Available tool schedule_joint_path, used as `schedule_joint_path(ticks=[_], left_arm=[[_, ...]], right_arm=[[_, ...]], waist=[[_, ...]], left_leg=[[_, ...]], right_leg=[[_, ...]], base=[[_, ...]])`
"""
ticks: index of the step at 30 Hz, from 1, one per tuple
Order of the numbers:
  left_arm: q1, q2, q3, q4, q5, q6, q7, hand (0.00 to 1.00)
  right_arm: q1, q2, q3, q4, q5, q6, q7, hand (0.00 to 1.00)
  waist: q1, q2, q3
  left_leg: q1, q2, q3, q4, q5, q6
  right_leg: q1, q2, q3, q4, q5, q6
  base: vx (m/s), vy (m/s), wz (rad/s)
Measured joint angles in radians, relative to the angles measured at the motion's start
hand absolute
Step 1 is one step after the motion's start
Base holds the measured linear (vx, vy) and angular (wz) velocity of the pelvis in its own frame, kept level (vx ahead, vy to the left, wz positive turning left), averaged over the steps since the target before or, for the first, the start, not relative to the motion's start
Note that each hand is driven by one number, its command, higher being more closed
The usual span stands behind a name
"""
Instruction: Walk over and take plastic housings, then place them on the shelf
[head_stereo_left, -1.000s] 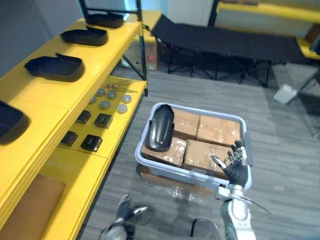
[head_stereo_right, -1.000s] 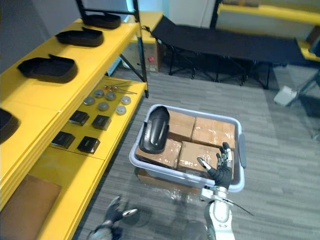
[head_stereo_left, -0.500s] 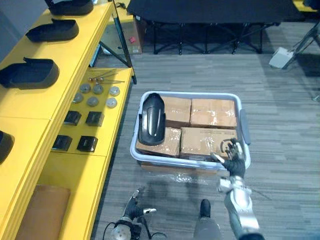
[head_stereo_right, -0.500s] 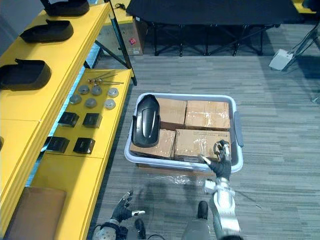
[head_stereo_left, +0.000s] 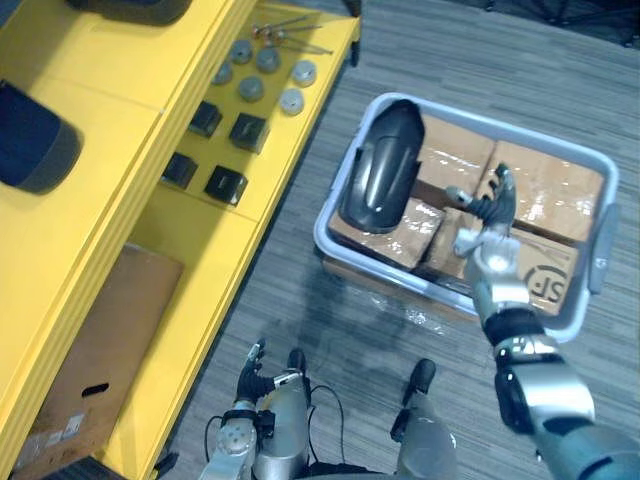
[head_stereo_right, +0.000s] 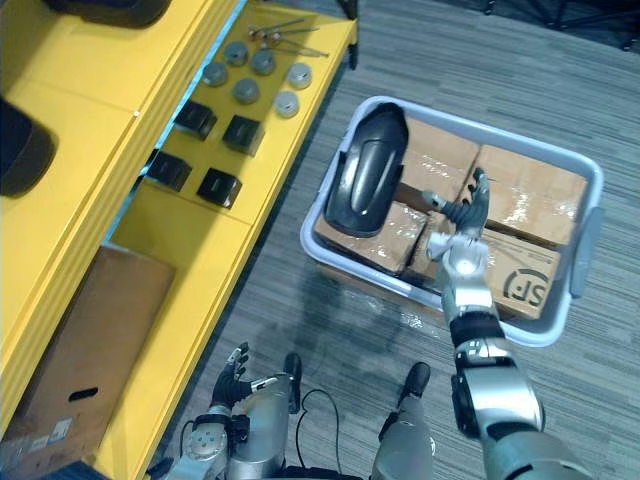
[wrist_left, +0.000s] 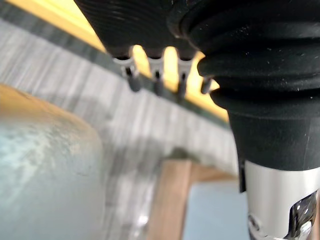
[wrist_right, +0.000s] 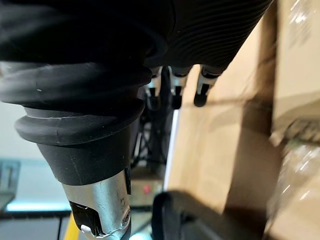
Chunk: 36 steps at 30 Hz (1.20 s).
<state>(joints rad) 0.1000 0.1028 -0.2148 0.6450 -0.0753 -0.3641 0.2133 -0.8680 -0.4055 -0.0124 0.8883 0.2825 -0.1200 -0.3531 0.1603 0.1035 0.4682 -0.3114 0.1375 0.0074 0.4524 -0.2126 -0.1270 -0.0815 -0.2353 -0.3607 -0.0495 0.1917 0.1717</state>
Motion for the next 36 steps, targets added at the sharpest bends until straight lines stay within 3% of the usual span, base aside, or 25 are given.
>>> schedule_joint_path(ticks=[7, 11, 16, 21, 23, 25, 26, 36], left_arm=[[-0.014, -0.015, -0.010, 0.005, -0.037, -0.008, -0.002, 0.00], [-0.016, -0.009, -0.026, 0.006, -0.046, -0.017, -0.002, 0.00], [-0.047, -0.011, -0.066, 0.034, -0.086, -0.033, -0.001, 0.00], [-0.054, -0.011, -0.078, 0.040, -0.123, -0.035, 0.000, 0.00], [-0.061, -0.009, -0.085, 0.040, -0.129, -0.035, 0.002, 0.00], [-0.061, -0.008, -0.088, 0.043, -0.164, -0.031, 0.002, 0.00], [-0.061, -0.007, -0.089, 0.042, -0.166, -0.029, 0.002, 0.00], [-0.064, 0.003, -0.110, 0.021, -0.233, -0.005, -0.003, 0.00]], right_arm=[[-0.057, -0.042, 0.027, 0.081, -0.023, 0.070, -0.062, 0.00], [-0.086, -0.054, 0.043, 0.124, -0.024, 0.150, -0.107, 0.00], [-0.127, -0.113, 0.057, 0.173, -0.065, 0.240, -0.115, 0.00], [-0.135, -0.127, 0.076, 0.222, -0.111, 0.309, -0.064, 0.00], [-0.135, -0.144, 0.106, 0.242, -0.161, 0.346, 0.003, 0.00], [-0.136, -0.158, 0.116, 0.254, -0.200, 0.353, 0.042, 0.00], [-0.137, -0.171, 0.133, 0.264, -0.212, 0.355, 0.061, 1.00], [-0.202, -0.297, 0.222, 0.307, -0.329, 0.365, 0.212, 1.00]], waist=[[0.046, 0.028, 0.015], [0.052, 0.030, 0.016], [0.075, 0.069, 0.034], [0.090, 0.071, 0.034], [0.102, 0.071, 0.034], [0.103, 0.071, 0.034], [0.105, 0.071, 0.034], [0.132, 0.074, 0.033]], left_leg=[[-0.007, -0.008, -0.024, 0.014, 0.001, 0.001], [-0.012, -0.008, -0.027, 0.026, 0.000, 0.001], [-0.024, -0.007, -0.032, 0.046, 0.000, 0.003], [-0.038, -0.012, -0.032, 0.048, 0.004, 0.008], [-0.039, -0.012, -0.036, 0.048, 0.004, 0.008], [-0.040, -0.015, -0.048, 0.048, 0.004, 0.008], [-0.040, -0.016, -0.053, 0.048, 0.004, 0.008], [-0.073, -0.019, -0.081, 0.041, 0.011, 0.007]], right_leg=[[0.012, -0.005, -0.027, 0.006, 0.000, 0.001], [0.010, -0.008, -0.030, 0.014, -0.001, 0.002], [-0.005, -0.014, -0.039, 0.048, -0.009, -0.003], [-0.029, -0.025, -0.039, 0.067, -0.013, -0.003], [-0.031, -0.026, -0.044, 0.073, -0.017, -0.002], [-0.032, -0.029, -0.053, 0.090, -0.031, 0.000], [-0.035, -0.031, -0.058, 0.100, -0.038, -0.001], [-0.062, -0.037, -0.095, 0.131, -0.065, -0.001]], base=[[-0.05, 0.028, 0.10], [-0.04, 0.035, 0.02], [-0.07, 0.049, 0.01], [-0.04, 0.051, 0.00], [-0.01, 0.018, 0.02], [0.00, 0.031, 0.14], [-0.01, 0.036, 0.15], [0.01, 0.019, 0.08]])
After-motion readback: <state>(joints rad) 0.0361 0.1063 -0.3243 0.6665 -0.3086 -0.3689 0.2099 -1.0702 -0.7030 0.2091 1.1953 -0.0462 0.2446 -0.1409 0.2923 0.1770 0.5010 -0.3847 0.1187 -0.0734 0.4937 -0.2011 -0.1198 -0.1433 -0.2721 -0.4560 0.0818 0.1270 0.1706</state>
